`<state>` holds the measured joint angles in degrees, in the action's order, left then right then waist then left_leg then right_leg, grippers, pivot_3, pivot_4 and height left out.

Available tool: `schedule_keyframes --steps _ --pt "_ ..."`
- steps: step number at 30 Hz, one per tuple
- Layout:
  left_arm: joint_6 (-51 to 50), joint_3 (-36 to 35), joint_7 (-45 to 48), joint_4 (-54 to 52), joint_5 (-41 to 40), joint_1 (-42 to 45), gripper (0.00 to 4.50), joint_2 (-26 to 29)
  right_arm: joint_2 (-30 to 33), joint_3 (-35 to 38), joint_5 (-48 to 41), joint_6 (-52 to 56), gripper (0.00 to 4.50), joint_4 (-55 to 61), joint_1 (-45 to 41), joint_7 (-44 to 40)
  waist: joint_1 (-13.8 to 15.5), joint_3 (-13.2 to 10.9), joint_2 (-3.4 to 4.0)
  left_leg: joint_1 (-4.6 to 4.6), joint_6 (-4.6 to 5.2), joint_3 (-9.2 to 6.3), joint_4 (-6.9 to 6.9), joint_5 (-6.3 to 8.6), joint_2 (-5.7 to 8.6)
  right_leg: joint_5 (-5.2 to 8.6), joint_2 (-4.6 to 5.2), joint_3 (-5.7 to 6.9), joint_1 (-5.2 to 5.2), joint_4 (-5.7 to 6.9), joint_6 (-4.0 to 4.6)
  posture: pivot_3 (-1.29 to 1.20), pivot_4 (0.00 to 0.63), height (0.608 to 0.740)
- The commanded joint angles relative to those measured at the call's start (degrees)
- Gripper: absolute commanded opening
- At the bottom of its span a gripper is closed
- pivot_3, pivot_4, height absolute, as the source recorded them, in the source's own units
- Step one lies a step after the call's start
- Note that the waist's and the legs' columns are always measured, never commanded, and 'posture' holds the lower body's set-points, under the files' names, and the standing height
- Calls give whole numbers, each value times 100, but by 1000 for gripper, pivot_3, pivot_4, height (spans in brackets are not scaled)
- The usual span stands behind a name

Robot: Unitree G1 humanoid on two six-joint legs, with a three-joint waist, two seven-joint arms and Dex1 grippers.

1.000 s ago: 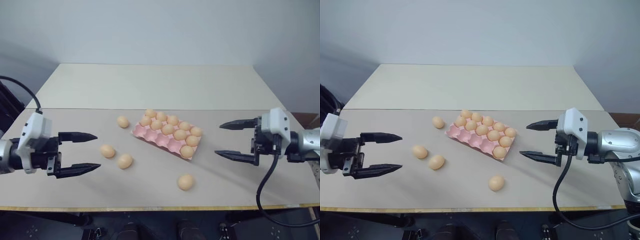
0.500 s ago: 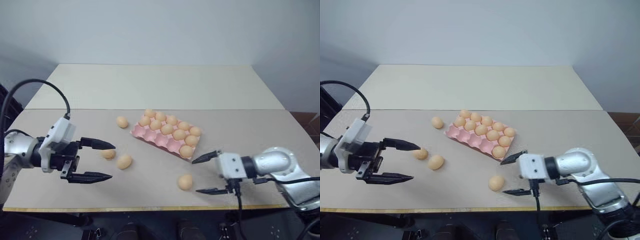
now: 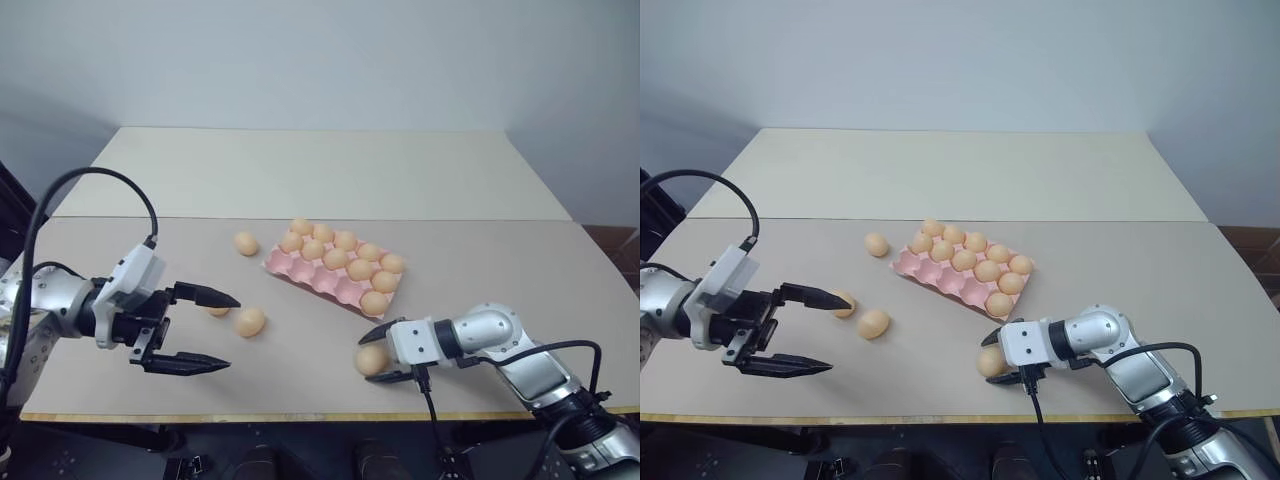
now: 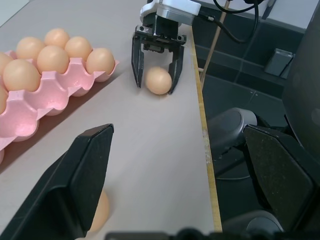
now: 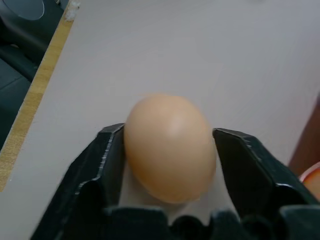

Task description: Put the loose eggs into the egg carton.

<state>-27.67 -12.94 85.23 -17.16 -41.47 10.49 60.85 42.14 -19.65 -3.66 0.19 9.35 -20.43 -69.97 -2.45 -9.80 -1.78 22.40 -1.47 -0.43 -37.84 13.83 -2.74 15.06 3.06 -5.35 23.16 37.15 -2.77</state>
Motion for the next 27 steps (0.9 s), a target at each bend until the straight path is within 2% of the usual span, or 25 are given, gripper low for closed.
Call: schedule_keyframes --steps 1,5,8,13,18,21,25,26,27 --pt "39 -326 -73 -18 -44 -33 4500 63 43 337 -224 15 2161 249 -111 58 -2 0 0 0 0 0 0 0 0 0 0 0 0 0 0 0 150 740" --pt "-211 -559 -455 99 -352 119 4500 -141 -21 665 -583 292 2161 338 -270 135 0 0 0 -1 0 0 0 0 0 0 0 0 0 0 0 0 150 740" --pt "-408 -746 -1134 159 -641 404 4500 -558 -377 900 -737 580 2161 217 -654 574 -13 0 0 -4 0 -2 -2 0 -1 -1 0 0 -2 6 1 0 150 740" --pt "-590 -759 -1772 90 -782 668 4500 -938 -961 786 18 549 2161 -368 -1168 1641 -11 2 -2 -4 0 -6 -2 0 0 -2 -1 0 -2 9 3 0 150 740" --pt "-532 -669 -1728 47 -726 644 4500 -906 -1108 617 281 421 2161 -683 -1295 1747 15 2 -2 5 0 -6 -2 0 2 -2 2 3 4 5 3 0 150 740" --pt "-529 -673 -1694 67 -717 646 4500 -876 -1161 581 357 484 2827 -752 -1345 1758 -1 2 -1 0 0 -6 -2 0 2 -3 1 2 1 8 4 0 150 740" --pt "-516 -667 -1651 88 -679 641 4500 -832 -1231 727 208 553 4270 -669 -1391 1824 -12 2 -1 -3 0 -6 -2 0 1 -3 0 2 0 9 4 0 150 740" --pt "-521 -652 -1654 84 -638 632 4500 -794 -1203 789 133 591 4474 -585 -1379 1798 -12 1 -1 -2 0 -6 -1 0 1 -3 0 2 1 8 4 0 150 740" --pt "-504 -633 -1654 81 -588 625 4500 -767 -1160 842 61 599 4474 -510 -1355 1758 -10 1 -1 0 0 -6 -1 0 1 -3 0 2 2 7 4 0 150 740"
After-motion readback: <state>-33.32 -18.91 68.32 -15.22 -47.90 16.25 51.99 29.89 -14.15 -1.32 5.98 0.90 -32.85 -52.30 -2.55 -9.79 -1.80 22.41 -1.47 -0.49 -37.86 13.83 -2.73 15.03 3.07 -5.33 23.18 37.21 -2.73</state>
